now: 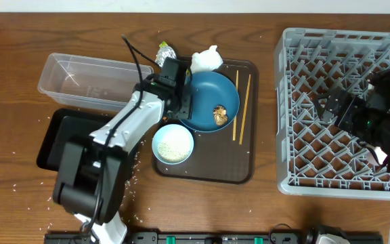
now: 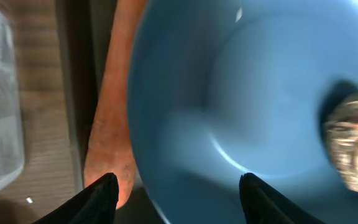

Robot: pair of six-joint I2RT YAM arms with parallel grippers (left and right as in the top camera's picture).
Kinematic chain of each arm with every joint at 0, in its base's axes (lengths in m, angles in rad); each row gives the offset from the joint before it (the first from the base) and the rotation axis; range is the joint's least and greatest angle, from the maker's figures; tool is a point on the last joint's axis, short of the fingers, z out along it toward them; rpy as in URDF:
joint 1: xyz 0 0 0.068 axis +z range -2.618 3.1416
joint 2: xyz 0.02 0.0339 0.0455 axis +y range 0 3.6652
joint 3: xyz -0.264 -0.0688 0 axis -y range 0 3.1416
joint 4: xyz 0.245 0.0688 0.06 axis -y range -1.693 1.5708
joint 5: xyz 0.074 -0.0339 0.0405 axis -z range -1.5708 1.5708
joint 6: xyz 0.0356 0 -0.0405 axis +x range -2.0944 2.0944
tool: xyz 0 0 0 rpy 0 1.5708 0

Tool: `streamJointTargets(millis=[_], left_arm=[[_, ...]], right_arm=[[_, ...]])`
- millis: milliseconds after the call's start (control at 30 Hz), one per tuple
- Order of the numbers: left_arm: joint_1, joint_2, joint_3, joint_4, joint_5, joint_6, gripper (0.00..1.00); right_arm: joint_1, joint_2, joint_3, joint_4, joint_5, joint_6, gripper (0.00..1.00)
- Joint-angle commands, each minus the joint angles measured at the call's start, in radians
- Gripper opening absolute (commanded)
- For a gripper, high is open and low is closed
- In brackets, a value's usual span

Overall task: Sort waste into correct bins and load items into the dishwasher rack
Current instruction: 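Grasp the rim of the teal plate with the left gripper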

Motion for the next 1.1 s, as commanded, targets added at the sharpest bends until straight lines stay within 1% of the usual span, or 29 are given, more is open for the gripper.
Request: streamJointTargets(millis=[0,33,100,167,267,367,533,600,633,700,767,933,1067], left_arm=[[-0.003,0.011,-0.002,0.004,-0.029,-0.003,0.62],[-0.006,0.018,-0.002,0.004,-0.029,-0.003,0.56],[-0.015,0.032,-0.002,0.006,-0.015,-0.002,0.47],[-0.027,0.044,-0.002,0.017,0.020,-0.002,0.37],[-0.051,0.056,-0.002,0.023,0.038,-0.001,0.28],[-0.079,0.064,-0.002,0.022,0.028,0.011,0.29],[-0.095,0.065,-0.002,0.027,-0.101,0.005,0.30],[-0.089,0.066,-0.002,0.044,-0.112,0.002,0.30],[-0.087,0.066,-0.002,0.056,-0.108,0.002,0.29],[-0.086,0.066,-0.002,0.072,-0.104,0.002,0.22],[-0.086,0.066,-0.002,0.084,-0.097,0.002,0.07],[-0.084,0.063,-0.002,0.080,-0.056,0.002,0.06],[-0.083,0.039,0.001,0.058,-0.055,0.003,0.06]], right_arm=[[0.010,0.006,0.000,-0.007,-0.012,0.015,0.99],[0.010,0.006,0.000,-0.007,-0.012,0.015,0.99],[0.010,0.006,0.000,-0.003,-0.012,0.015,0.99],[0.010,0.006,0.000,0.000,-0.011,0.015,0.99],[0.010,0.006,0.000,0.000,-0.011,0.015,0.99],[0.010,0.006,0.000,0.000,-0.012,0.015,0.99],[0.010,0.006,0.000,-0.001,-0.012,0.041,0.99],[0.010,0.006,0.000,-0.001,-0.012,0.041,0.99],[0.010,0.006,0.000,-0.001,-0.012,0.041,0.99],[0.010,0.006,0.000,0.000,-0.012,0.041,0.99],[0.010,0.006,0.000,0.001,-0.011,0.041,0.99],[0.010,0.006,0.000,0.000,-0.013,0.041,0.99],[0.010,0.006,0.000,0.001,-0.016,0.041,0.99]])
